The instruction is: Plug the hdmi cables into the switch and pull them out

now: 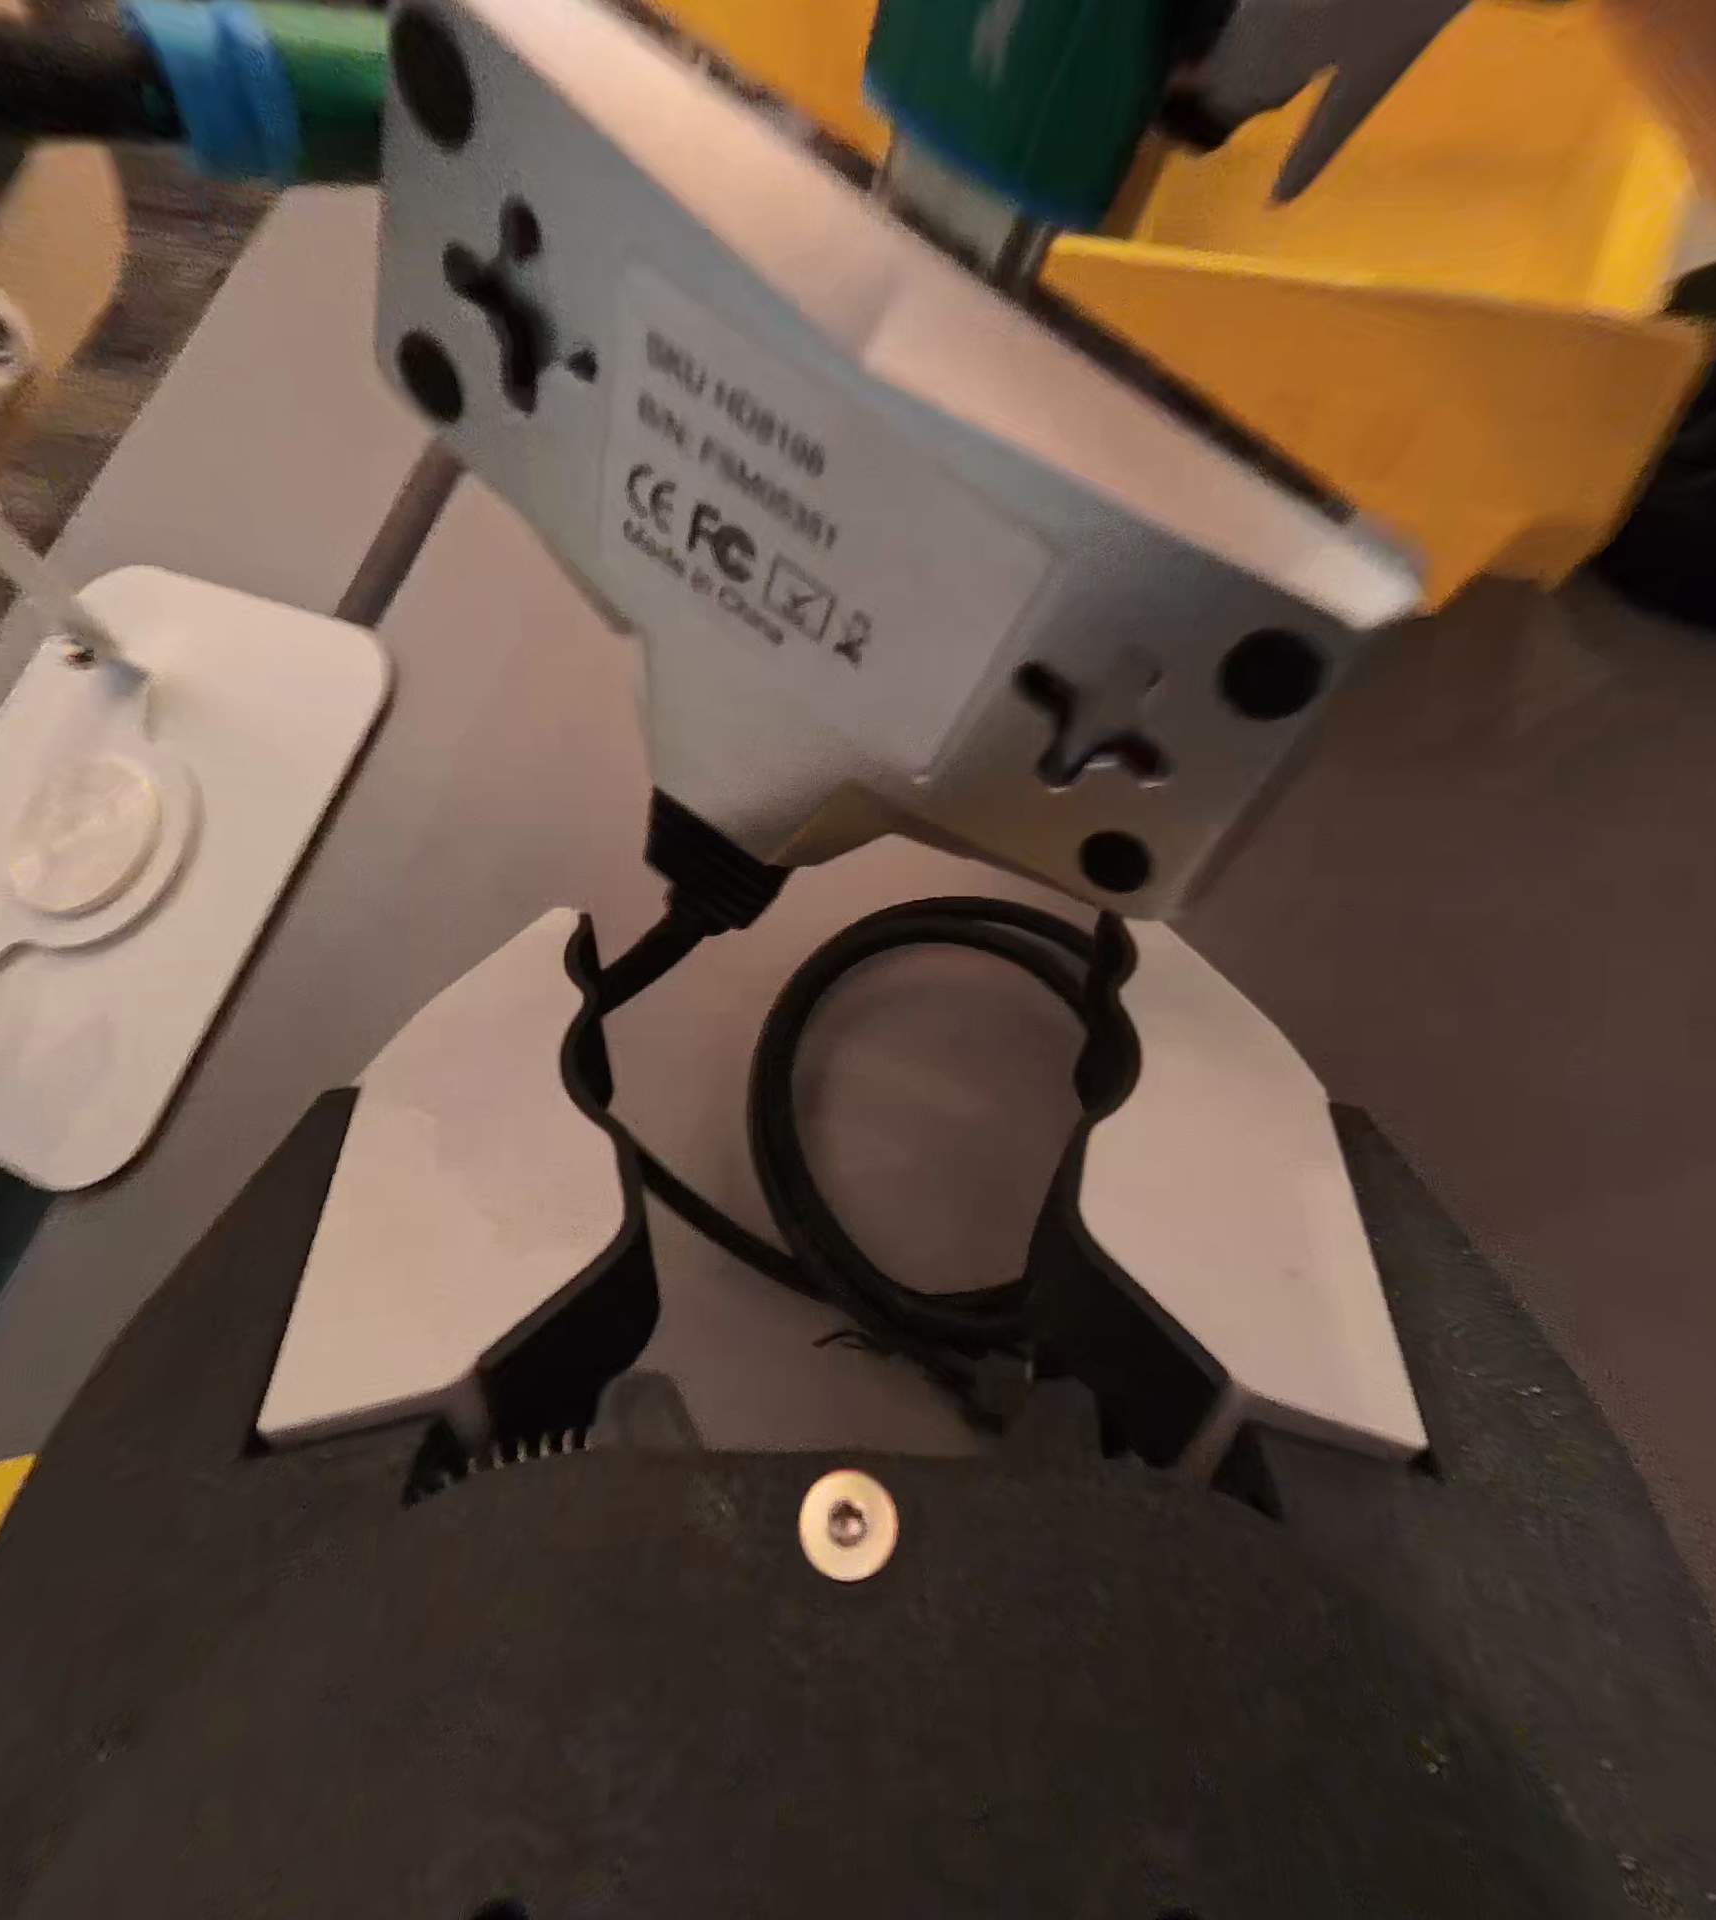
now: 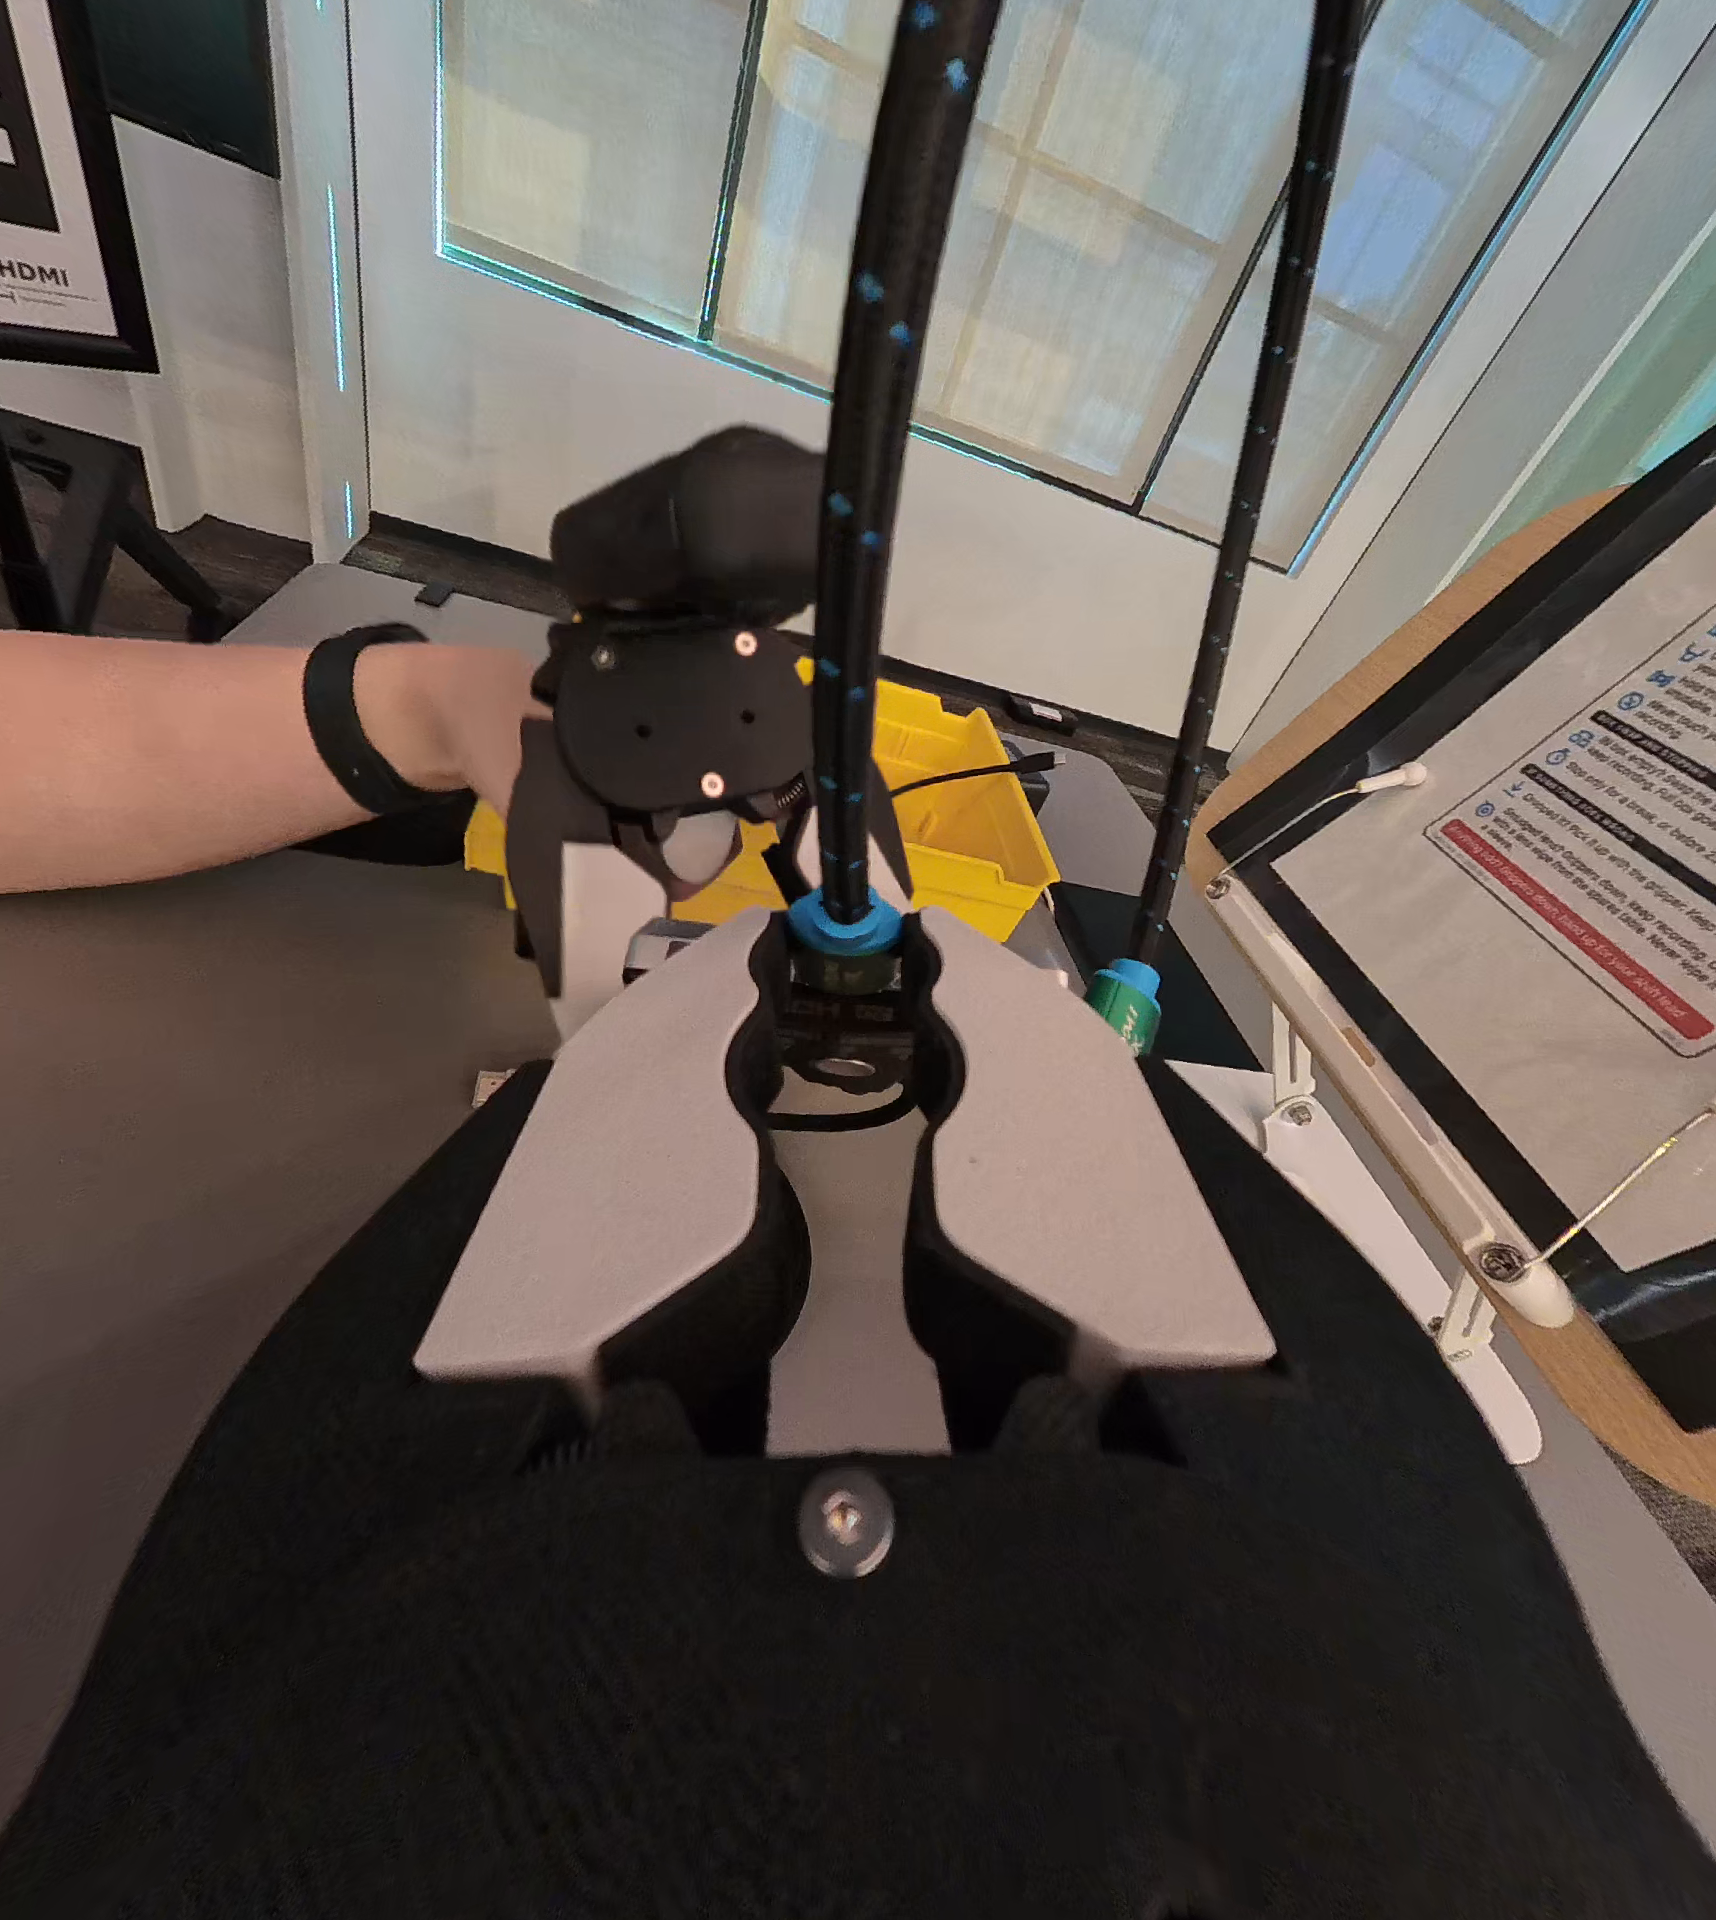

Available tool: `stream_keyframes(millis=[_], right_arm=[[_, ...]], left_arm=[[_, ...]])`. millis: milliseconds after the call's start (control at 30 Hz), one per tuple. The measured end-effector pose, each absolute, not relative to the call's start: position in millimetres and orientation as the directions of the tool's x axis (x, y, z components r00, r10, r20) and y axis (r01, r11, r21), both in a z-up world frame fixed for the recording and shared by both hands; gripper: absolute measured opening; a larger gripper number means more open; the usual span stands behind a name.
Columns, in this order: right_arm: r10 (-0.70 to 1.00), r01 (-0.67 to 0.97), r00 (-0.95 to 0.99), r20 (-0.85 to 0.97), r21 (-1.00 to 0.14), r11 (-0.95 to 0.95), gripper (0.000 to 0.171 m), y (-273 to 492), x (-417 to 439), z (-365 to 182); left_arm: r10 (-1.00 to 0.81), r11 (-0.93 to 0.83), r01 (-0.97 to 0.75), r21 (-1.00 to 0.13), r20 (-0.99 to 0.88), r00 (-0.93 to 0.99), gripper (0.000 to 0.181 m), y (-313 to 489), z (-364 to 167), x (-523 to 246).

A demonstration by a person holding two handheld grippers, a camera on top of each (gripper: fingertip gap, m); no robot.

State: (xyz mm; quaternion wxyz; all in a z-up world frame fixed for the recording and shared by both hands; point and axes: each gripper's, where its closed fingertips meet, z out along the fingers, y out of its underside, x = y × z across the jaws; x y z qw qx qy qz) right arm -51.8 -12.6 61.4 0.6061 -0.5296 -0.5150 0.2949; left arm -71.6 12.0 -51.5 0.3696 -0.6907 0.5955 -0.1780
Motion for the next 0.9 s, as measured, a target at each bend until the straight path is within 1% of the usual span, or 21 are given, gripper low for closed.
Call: stream_keyframes(millis=[67,167,233,333,467,567,700,900], right_arm=[[0.903,0.181,0.297,0.309,-0.947,0.264,0.021,-12.9,-52.1,62.6],[0.902,0.18,0.303,0.309,-0.948,0.264,0.021,-12.9,-52.5,63.5],[0.898,0.178,0.315,0.307,-0.949,0.262,0.021,-10.9,-52.6,64.2],[0.887,0.167,0.352,0.297,-0.953,0.253,0.021,-5.3,-51.0,66.5],[0.887,0.116,0.389,0.249,-0.968,0.22,0.021,-3.1,-52.6,76.4],[0.883,0.117,0.409,0.231,-0.973,0.2,0.021,-2.8,-56.6,79.4],[0.881,0.108,0.422,0.213,-0.977,0.184,0.021,-4.3,-62.4,82.8],[0.862,0.112,0.445,0.242,-0.97,0.214,0.021,-6.6,-63.2,89.1]], left_arm=[[-0.92,0.001,-0.651,-0.759,-0.256,0.296,0.079,26.6,-48.8,-67.0],[-0.875,0.032,-0.555,-0.832,-0.291,0.387,0.066,40.7,-38.1,-55.4],[-0.846,0.062,-0.513,-0.856,-0.318,0.428,0.058,45.5,-34.8,-49.5],[-0.776,0.14,-0.484,-0.864,-0.4,0.489,0.045,50.4,-27.0,-47.7],[-0.624,0.285,-0.474,-0.833,-0.537,0.568,0.037,50.5,-7.0,-51.2],[-0.554,0.341,-0.47,-0.815,-0.577,0.599,0.034,47.5,3.5,-51.9],[-0.542,0.359,-0.45,-0.817,-0.576,0.612,0.035,43.1,12.3,-52.9],[-0.58,0.331,-0.439,-0.835,-0.547,0.604,0.049,38.2,16.8,-52.1]])
